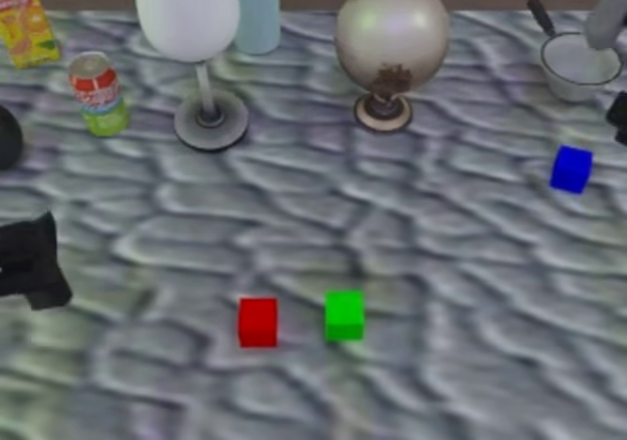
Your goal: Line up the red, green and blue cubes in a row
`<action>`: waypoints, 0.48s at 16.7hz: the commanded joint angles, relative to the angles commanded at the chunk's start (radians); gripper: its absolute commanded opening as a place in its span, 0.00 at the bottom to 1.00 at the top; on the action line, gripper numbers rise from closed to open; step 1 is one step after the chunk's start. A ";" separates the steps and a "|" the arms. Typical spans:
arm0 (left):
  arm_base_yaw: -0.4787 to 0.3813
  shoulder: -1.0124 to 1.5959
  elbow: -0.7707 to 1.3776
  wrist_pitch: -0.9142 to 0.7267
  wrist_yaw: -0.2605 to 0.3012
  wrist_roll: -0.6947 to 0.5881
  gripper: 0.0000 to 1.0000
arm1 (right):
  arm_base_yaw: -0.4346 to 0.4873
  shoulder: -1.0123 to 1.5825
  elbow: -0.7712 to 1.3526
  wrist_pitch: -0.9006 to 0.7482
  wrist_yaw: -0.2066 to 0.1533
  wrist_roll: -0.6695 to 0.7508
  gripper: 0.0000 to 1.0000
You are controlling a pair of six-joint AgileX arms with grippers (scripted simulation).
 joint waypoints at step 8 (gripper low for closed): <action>0.155 -0.432 -0.329 0.296 0.018 0.287 1.00 | 0.018 0.505 0.491 -0.280 -0.004 -0.249 1.00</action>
